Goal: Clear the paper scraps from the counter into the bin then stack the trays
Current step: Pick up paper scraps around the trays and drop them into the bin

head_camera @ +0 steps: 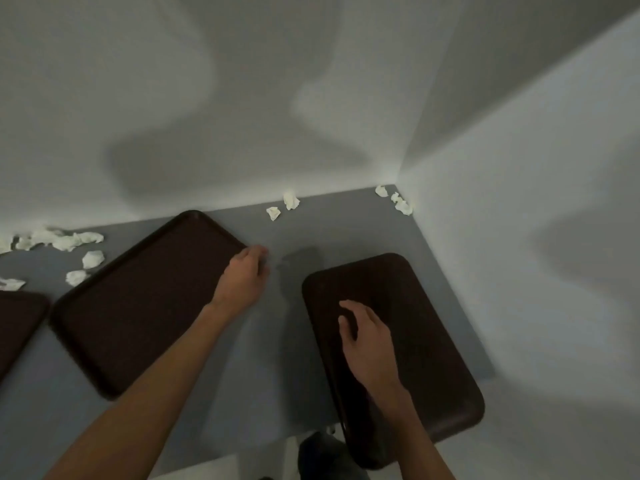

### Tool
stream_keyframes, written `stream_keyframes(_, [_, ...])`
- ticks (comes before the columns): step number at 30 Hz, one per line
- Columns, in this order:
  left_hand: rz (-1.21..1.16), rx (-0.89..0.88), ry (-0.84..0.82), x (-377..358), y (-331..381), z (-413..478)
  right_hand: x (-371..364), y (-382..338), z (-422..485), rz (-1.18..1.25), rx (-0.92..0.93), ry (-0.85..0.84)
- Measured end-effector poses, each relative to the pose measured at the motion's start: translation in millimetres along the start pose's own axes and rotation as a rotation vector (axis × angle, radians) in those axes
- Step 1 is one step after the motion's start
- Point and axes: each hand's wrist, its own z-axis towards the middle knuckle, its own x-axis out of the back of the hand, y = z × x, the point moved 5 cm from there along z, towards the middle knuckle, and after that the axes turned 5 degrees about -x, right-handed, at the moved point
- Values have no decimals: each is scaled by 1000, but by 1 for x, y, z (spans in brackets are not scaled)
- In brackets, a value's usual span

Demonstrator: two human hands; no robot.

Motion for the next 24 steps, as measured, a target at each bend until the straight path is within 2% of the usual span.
stream_keyframes(6, [76, 52, -125, -30, -7, 128, 1, 4, 76, -12, 57, -58])
stream_keyframes(12, [85, 63, -161, -68, -49, 211, 6, 7, 125, -24, 91, 0])
stream_keyframes(17, [146, 5, -132, -80, -62, 203, 3, 3, 156, -7, 120, -23])
stream_keyframes(22, [79, -56, -91, -65, -48, 170, -29, -28, 210, -54, 204, -89])
stream_keyframes(24, [26, -56, -18, -50, -39, 153, -46, -51, 238, -100, 241, -109])
